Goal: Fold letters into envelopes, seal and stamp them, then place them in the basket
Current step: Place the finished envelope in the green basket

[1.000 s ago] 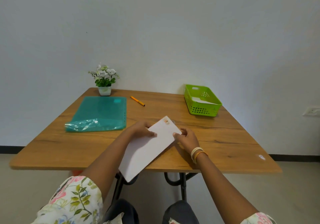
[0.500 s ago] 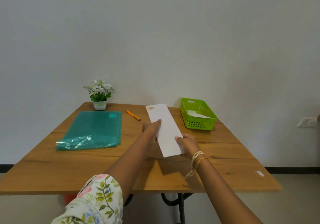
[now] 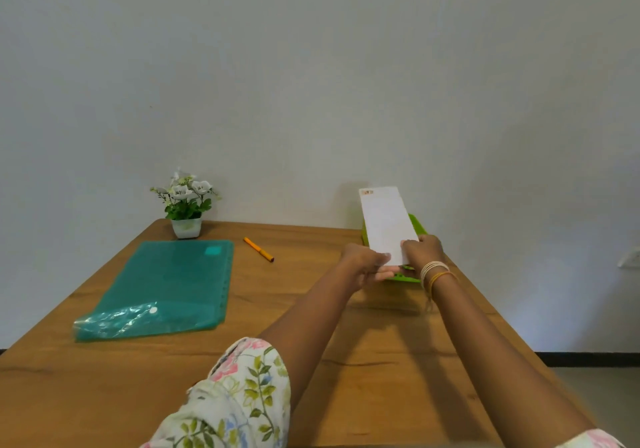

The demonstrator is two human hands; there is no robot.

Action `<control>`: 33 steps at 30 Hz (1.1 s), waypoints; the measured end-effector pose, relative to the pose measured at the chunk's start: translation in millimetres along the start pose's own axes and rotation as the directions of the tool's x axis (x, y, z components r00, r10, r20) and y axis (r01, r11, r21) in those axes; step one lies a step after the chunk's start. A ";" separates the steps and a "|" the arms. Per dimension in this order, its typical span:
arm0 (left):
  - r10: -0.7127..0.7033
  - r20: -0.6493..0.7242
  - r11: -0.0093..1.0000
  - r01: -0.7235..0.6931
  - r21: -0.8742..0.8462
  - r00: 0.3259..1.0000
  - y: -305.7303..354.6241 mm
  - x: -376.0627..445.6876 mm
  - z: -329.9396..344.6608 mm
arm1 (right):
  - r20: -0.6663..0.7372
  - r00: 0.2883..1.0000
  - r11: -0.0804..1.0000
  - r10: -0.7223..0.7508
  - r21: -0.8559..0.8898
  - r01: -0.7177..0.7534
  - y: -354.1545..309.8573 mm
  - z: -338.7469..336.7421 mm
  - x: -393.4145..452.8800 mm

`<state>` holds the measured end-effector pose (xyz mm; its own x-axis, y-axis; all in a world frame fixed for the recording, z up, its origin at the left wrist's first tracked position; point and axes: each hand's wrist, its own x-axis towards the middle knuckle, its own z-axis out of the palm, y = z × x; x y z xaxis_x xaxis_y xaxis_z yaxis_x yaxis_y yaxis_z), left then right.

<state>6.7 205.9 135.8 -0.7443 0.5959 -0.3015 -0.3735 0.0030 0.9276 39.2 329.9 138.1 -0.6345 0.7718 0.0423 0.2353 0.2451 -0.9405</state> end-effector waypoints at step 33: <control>0.410 -0.463 0.892 -0.242 0.381 0.786 -76.1 30.3 -110.9 | 0.433 0.857 0.854 -0.278 -0.297 0.427 71.8 88.8 -62.4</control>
<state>-48.8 134.7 31.6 -0.9943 0.0981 0.0419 0.0577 0.1639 0.9848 30.3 247.2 38.0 -0.9284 0.3393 0.1516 0.1489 0.7133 -0.6849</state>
